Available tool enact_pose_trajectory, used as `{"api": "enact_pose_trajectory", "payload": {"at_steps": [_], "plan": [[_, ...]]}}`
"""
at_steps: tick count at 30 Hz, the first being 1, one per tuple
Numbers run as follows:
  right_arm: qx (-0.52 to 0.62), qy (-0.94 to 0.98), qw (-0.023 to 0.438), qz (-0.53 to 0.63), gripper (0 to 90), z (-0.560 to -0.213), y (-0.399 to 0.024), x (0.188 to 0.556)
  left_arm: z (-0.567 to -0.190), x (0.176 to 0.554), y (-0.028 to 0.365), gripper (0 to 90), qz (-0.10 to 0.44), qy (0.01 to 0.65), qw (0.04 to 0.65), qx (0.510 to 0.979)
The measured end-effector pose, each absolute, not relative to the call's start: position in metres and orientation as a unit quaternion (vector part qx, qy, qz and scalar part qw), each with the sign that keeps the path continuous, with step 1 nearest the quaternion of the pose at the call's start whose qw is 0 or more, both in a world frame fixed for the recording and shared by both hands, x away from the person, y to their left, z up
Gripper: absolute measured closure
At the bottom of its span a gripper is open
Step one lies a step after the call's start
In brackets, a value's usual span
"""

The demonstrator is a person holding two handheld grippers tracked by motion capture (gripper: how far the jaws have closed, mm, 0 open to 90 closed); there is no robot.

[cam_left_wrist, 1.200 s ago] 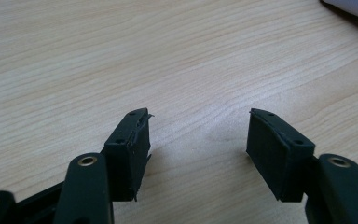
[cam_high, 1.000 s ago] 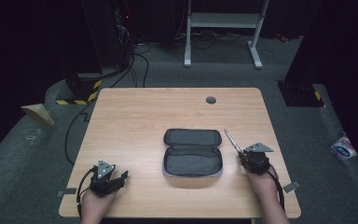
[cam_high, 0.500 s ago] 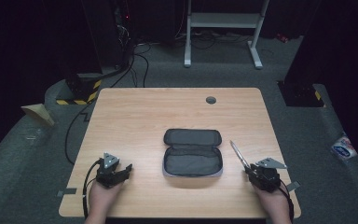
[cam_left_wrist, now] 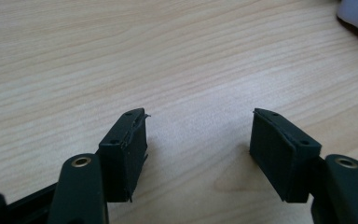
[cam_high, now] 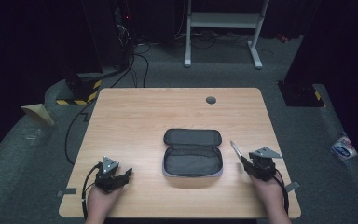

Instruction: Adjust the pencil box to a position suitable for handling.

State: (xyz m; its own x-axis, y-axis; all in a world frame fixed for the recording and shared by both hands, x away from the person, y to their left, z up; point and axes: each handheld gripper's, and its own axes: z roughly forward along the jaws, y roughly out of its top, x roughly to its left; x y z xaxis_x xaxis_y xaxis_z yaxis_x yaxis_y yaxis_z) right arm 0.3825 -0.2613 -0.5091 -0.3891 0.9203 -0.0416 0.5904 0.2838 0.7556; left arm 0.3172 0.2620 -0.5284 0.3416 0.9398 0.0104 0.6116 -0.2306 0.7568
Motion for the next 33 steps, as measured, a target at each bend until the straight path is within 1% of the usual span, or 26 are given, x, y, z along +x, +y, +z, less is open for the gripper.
{"api": "enact_pose_trajectory", "payload": {"at_steps": [1,9,16,24,29,30,33], "plan": [[0.494,0.764,0.242,0.337,62.5,-0.509,-0.260,0.385,-0.529,0.315,0.262,36.0,0.244,0.521,0.339,0.745],[0.494,0.774,0.228,0.324,66.1,-0.516,-0.250,0.404,-0.529,0.303,0.264,35.7,0.240,0.518,0.342,0.747],[0.487,0.782,0.231,0.313,77.8,-0.518,-0.244,0.407,-0.529,0.302,0.264,35.5,0.239,0.517,0.341,0.748],[0.490,0.782,0.232,0.308,78.0,-0.518,-0.243,0.406,-0.528,0.301,0.264,34.6,0.237,0.514,0.340,0.751],[0.492,0.779,0.232,0.311,76.2,-0.518,-0.244,0.405,-0.529,0.301,0.264,34.2,0.236,0.514,0.342,0.751],[0.491,0.780,0.228,0.313,77.9,-0.518,-0.245,0.404,-0.529,0.301,0.264,34.2,0.235,0.514,0.343,0.750],[0.490,0.781,0.230,0.311,78.2,-0.518,-0.245,0.404,-0.529,0.302,0.264,34.1,0.235,0.514,0.343,0.750]]}}
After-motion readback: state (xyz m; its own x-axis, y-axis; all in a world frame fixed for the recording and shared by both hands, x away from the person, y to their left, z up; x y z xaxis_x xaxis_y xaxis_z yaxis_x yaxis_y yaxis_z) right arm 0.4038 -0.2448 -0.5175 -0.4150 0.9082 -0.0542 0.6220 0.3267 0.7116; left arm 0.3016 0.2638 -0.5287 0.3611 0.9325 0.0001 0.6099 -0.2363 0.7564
